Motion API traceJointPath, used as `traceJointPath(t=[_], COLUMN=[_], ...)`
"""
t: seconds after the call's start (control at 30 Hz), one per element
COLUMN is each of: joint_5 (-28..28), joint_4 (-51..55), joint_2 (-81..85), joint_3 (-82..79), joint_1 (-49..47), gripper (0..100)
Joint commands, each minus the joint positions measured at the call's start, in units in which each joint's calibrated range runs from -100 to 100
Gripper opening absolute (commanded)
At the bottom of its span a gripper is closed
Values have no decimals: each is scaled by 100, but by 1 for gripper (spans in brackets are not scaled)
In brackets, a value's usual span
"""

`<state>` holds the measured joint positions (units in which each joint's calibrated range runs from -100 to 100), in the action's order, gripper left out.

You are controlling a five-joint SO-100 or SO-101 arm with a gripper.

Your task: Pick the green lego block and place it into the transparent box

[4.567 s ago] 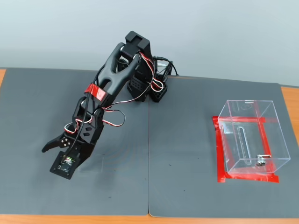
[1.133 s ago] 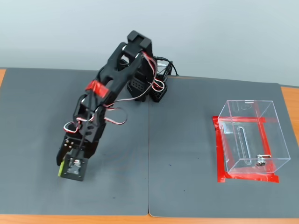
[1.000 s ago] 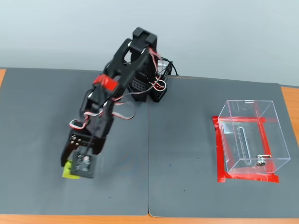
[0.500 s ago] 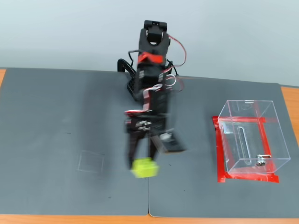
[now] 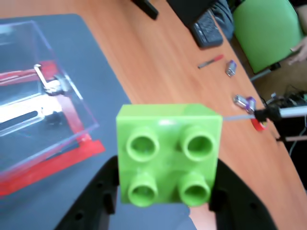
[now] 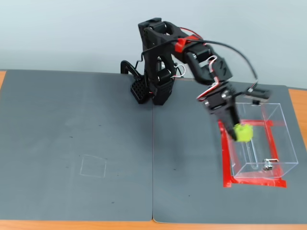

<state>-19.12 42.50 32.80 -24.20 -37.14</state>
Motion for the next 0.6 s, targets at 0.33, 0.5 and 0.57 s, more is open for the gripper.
traceJointPath(t=[0.33,0.5,0.57], joint_5=[268,274,274], joint_4=[-48,-74,-74], joint_2=[-554,-859,-969], joint_3=[100,118,118], joint_1=[-1616,-1795,-1840], gripper=[14,14,14])
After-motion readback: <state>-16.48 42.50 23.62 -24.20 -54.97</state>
